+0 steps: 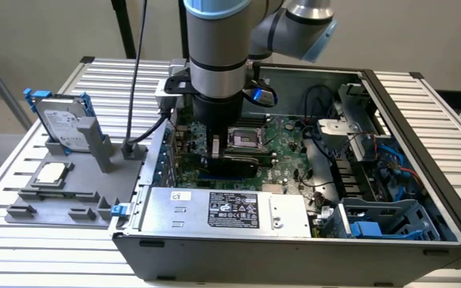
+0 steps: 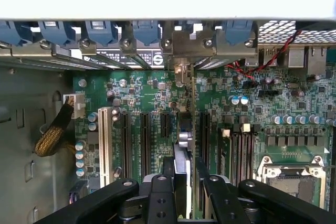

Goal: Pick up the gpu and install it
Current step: 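Insert the gpu into the slot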

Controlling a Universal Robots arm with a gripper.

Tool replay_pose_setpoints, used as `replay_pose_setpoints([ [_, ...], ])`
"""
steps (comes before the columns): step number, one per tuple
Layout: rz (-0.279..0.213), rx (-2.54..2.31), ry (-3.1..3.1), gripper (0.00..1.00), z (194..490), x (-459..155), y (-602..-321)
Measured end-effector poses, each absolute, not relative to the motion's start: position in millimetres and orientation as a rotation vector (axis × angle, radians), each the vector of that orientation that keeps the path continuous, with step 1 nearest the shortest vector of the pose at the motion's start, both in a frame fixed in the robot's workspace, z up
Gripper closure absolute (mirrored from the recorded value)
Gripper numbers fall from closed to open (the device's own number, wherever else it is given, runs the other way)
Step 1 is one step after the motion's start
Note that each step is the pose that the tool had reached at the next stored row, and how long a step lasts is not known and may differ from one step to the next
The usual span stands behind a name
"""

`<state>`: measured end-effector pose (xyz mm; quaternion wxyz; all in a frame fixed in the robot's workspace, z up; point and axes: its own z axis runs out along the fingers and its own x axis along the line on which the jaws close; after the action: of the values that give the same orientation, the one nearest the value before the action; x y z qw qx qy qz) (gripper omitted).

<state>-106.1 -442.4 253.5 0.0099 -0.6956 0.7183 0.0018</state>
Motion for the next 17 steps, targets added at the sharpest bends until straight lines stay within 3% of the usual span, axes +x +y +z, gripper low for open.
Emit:
replay_pose_setpoints([
  [17,0.006,-2.171,2.242,0.74,249.3,-107.0,-442.4],
])
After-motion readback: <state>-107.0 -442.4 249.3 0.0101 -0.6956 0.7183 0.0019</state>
